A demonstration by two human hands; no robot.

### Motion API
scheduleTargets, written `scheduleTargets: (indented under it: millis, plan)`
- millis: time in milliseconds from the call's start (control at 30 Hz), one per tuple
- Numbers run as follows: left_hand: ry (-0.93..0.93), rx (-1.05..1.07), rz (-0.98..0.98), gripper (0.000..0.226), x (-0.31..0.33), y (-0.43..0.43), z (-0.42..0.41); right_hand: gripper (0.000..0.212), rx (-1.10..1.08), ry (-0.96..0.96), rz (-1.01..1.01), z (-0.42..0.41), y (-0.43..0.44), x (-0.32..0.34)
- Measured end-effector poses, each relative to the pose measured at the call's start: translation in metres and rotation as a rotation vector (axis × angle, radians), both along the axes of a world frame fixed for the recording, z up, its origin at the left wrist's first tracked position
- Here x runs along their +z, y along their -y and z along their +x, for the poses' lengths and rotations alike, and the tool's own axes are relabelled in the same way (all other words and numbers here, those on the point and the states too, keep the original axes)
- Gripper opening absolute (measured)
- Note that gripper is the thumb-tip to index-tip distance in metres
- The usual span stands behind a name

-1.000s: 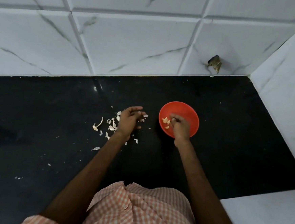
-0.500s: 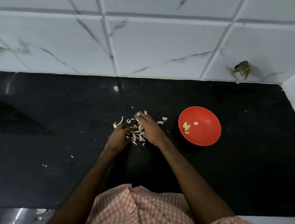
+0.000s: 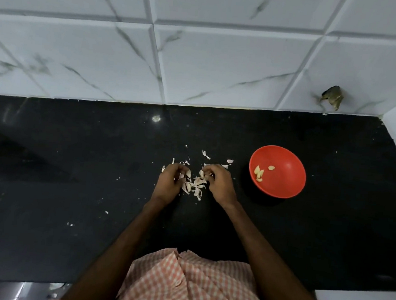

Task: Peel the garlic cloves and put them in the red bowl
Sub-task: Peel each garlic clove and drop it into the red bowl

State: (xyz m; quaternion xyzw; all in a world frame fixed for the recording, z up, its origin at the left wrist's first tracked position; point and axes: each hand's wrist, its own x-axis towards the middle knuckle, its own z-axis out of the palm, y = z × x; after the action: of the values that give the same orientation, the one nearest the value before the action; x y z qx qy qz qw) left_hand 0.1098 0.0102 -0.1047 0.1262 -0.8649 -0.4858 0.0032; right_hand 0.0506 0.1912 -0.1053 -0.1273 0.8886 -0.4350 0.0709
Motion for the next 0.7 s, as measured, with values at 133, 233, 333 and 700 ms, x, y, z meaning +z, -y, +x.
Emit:
scheduleTargets:
  millis: [133, 233, 333, 700]
  plan:
    - [-0.017, 0.062, 0.109, 0.044, 0.006, 0.005, -0.005, 0.032, -0.097, -0.024, -0.048, -0.001, -0.002, -0.002]
    - [-0.008, 0.079, 0.142, 0.040, 0.007, 0.010, -0.005, 0.029, -0.035, -0.072, 0.069, -0.001, -0.002, 0.002]
    - [-0.021, 0.066, 0.116, 0.035, 0.008, 0.008, -0.006, 0.026, 0.085, -0.113, 0.358, 0.001, 0.006, 0.006]
    - [-0.012, -0.015, 0.003, 0.019, 0.023, 0.002, -0.023, 0.011, 0.074, -0.187, 0.363, -0.007, 0.014, 0.027]
